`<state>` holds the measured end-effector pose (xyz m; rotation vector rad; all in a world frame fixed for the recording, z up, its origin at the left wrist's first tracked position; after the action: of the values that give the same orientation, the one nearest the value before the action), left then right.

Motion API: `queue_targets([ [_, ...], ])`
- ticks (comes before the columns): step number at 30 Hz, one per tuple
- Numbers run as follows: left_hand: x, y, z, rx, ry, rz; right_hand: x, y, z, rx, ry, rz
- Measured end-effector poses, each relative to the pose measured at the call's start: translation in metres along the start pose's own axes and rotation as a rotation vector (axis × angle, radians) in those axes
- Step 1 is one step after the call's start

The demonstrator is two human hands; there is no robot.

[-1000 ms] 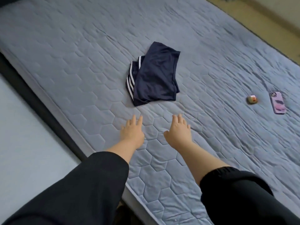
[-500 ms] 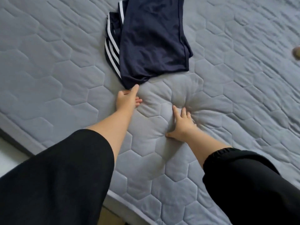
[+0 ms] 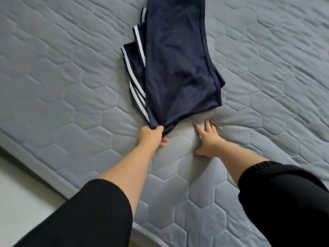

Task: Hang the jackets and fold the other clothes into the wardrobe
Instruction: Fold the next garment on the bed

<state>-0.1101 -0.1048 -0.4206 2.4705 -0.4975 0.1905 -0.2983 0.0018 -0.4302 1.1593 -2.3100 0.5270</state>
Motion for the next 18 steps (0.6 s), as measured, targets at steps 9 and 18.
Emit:
queue_targets([
  [9, -0.008, -0.105, -0.082, 0.116, -0.162, 0.350, 0.004, 0.017, -0.058, -0.354, 0.170, 1.163],
  [18, -0.019, -0.069, -0.194, -0.209, -0.207, 0.664, -0.020, 0.002, -0.157, -0.372, -0.007, 1.610],
])
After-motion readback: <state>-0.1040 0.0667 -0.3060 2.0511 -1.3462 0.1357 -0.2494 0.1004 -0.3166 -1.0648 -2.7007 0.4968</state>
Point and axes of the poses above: each hand's wrist, its own z-axis towards the middle knuckle, its own x-axis out of the back of the hand, y = z × x, the point moved 7 cm from there along z, towards the middle knuckle, and after that the axes turned 2 degrees about -z, right-handed, at the moved point
